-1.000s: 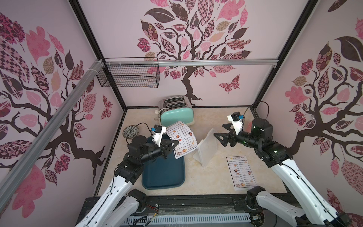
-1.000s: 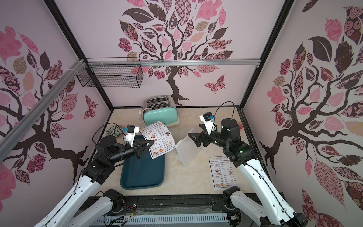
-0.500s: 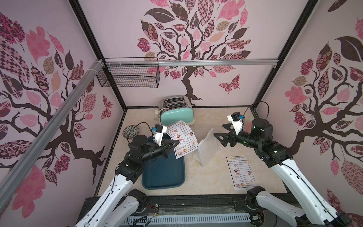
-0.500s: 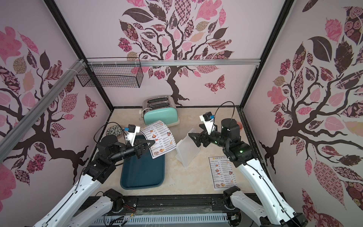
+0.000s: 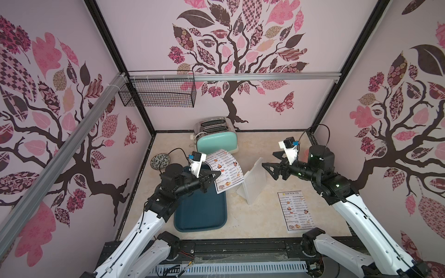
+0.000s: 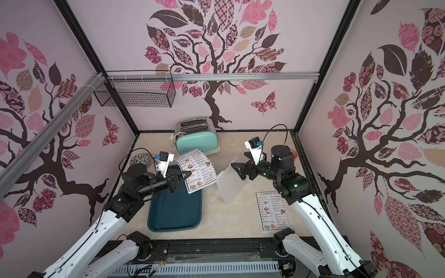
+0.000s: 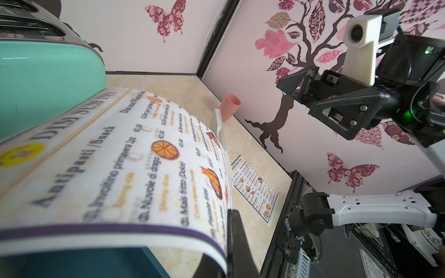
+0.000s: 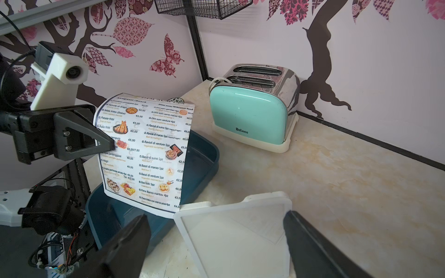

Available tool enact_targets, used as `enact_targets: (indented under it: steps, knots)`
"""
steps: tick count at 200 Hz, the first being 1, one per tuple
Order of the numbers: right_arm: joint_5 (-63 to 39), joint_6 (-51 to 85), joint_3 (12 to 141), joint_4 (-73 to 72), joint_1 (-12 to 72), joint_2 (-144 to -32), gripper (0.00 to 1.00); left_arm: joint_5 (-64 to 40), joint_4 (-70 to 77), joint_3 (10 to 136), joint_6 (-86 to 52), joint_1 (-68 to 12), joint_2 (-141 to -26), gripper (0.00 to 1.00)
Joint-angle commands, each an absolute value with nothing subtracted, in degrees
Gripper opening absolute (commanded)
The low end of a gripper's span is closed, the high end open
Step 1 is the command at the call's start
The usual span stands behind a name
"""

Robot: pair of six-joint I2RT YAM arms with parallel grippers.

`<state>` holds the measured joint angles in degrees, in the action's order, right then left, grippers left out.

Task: Replace the menus in the menu holders
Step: Insert the menu into the menu holder.

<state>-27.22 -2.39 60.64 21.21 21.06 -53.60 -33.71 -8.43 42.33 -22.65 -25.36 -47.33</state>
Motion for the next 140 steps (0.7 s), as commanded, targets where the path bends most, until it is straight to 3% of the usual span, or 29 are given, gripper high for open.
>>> enact_targets:
  steps: [1,140]
  knots:
    - [-27.6,-2.4,61.8,20.4,21.1,-53.3,0.93,-34.0,-6.5,43.5,-22.4,-25.8,-48.1,0.00]
    - [-26.4,-3.3,62.1,21.7,21.1,-52.3,0.93,-27.7,-8.7,45.4,-17.7,-27.7,-50.1,0.00]
